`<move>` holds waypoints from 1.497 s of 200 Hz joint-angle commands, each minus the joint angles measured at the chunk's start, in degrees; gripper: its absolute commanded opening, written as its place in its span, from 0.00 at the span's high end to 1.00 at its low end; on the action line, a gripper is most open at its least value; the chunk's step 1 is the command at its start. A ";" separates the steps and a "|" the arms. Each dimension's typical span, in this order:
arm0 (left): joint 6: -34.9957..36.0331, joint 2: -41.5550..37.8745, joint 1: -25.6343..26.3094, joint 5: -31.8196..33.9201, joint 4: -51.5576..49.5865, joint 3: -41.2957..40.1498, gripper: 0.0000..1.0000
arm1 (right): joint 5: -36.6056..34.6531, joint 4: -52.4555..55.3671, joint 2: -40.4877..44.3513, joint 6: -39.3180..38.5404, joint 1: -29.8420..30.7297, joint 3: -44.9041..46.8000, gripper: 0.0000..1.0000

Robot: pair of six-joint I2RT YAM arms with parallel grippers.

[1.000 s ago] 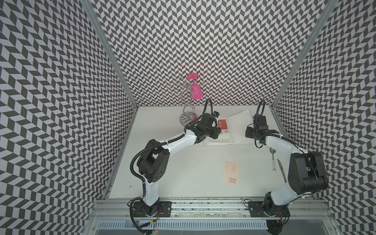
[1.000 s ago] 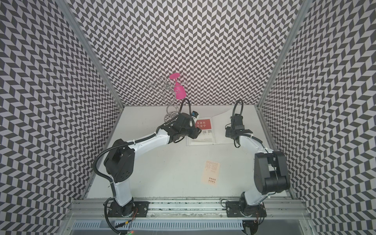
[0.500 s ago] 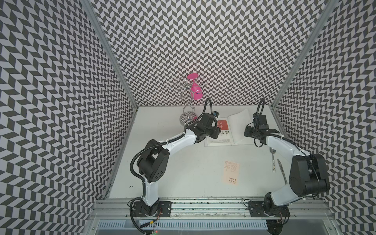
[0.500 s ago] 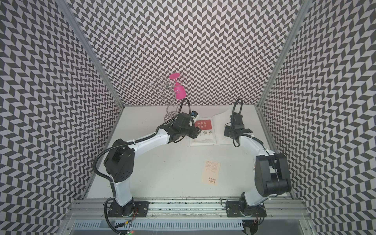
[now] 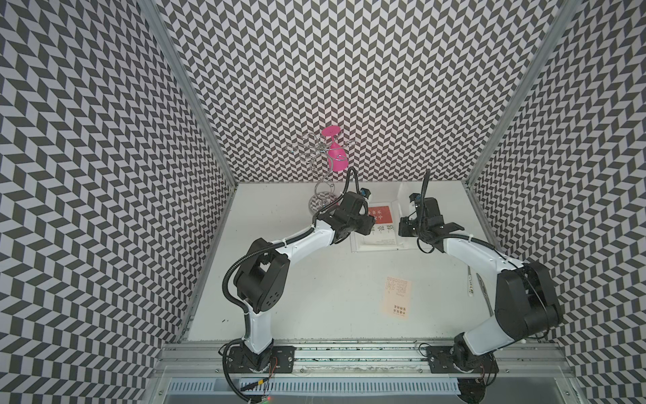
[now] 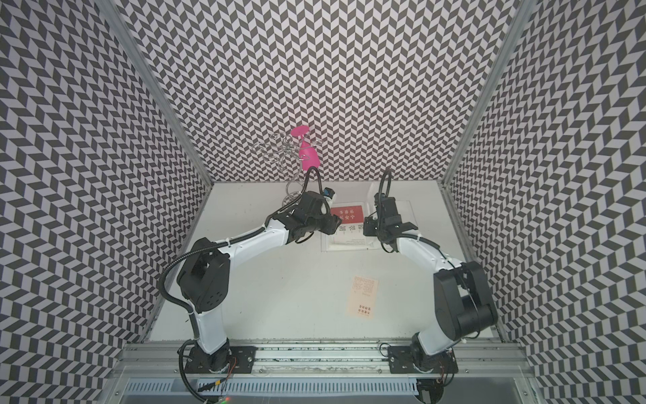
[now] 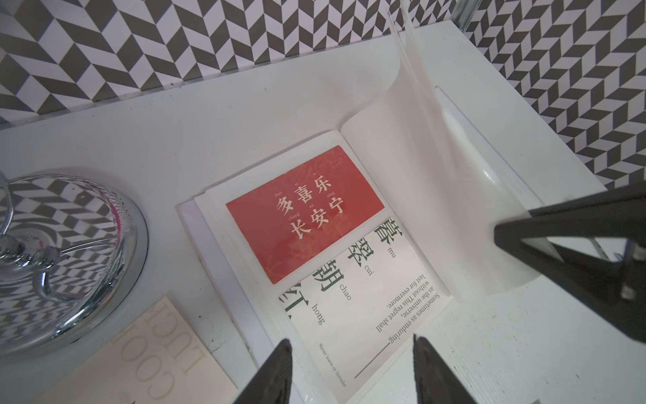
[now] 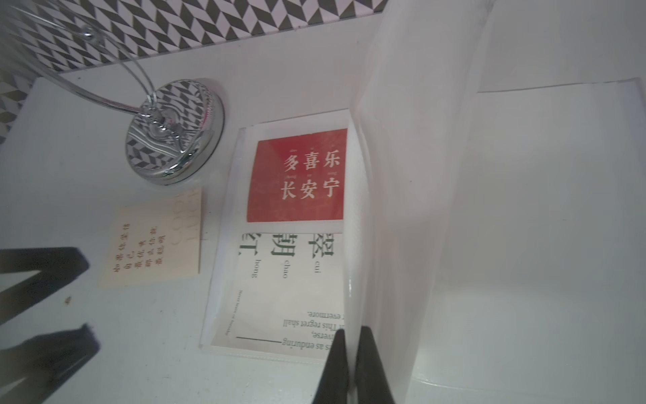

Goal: Place the photos into the photo albums
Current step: Turn the page of the photo album at the center of the board.

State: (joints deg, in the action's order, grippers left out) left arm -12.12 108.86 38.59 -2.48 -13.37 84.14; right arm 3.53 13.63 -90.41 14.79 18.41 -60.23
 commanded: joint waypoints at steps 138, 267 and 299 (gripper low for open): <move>-1.92 -6.18 -1.85 7.90 3.48 -3.02 0.43 | 9.32 -6.28 -5.22 5.59 6.93 -2.97 0.51; 15.75 -15.85 11.81 -15.19 2.69 -17.08 0.51 | 4.73 7.46 23.89 9.77 0.88 15.33 0.40; 21.98 -15.91 21.44 -17.90 2.03 -22.89 0.54 | 12.42 7.42 27.36 10.28 -5.36 25.12 0.43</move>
State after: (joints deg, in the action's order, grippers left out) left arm 2.61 93.60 54.15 -14.72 -9.67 64.25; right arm 10.17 19.35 -65.34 23.79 16.60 -40.51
